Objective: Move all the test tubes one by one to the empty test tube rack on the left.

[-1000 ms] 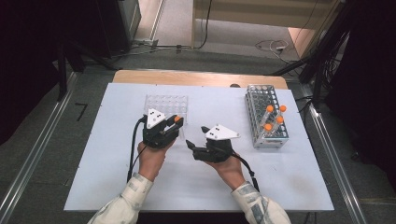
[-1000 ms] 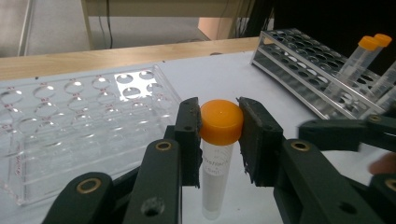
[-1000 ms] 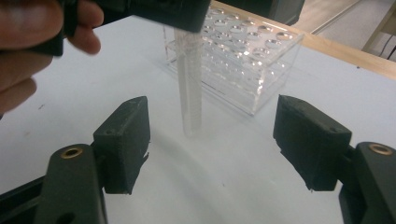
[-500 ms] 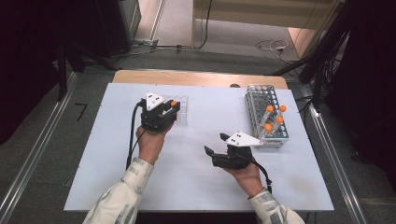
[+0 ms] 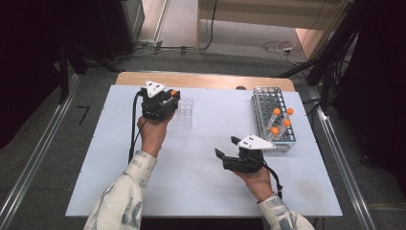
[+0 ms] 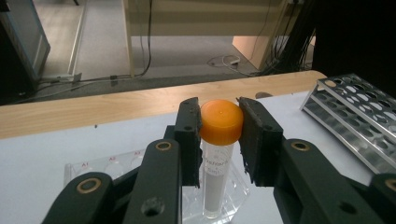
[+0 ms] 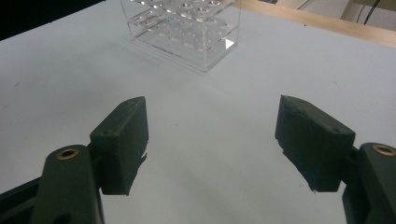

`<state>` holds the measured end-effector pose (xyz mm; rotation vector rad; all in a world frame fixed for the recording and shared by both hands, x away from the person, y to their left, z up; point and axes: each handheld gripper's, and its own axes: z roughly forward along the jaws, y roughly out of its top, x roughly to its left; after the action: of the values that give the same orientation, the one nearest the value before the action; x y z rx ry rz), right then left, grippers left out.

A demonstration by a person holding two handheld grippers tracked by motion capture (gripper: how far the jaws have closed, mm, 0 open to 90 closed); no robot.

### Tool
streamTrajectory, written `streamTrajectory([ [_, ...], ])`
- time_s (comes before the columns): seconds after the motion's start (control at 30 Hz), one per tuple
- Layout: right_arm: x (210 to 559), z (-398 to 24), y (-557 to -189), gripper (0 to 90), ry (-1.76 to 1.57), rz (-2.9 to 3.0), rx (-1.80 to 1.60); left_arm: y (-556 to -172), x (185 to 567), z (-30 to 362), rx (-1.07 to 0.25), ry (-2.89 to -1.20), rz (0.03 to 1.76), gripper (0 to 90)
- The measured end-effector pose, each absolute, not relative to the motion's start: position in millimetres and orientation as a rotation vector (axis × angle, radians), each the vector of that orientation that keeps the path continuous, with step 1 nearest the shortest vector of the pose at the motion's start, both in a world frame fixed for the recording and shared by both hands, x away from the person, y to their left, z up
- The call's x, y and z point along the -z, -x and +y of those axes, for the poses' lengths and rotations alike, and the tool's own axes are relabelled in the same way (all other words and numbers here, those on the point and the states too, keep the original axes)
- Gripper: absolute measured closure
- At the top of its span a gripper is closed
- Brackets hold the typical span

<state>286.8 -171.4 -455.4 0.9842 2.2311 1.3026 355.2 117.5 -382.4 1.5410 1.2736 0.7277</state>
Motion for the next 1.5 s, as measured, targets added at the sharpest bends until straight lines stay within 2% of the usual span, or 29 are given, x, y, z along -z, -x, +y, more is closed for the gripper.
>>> streamTrajectory([
  [0.43, 455, -176, -287, 24.5, -0.999, 2.215, -1.316, -373, 382, 112, -0.756, -1.558, 1.296, 69.6],
  [0.9, 454, -177, -287, 24.6, -0.998, 2.214, -1.317, -381, 414, 100, -0.777, -1.639, 1.311, 69.3],
  [1.5, 455, -176, -288, 24.6, -0.997, 2.215, -1.313, -375, 421, 99, -0.814, -1.599, 1.299, 68.8],
])
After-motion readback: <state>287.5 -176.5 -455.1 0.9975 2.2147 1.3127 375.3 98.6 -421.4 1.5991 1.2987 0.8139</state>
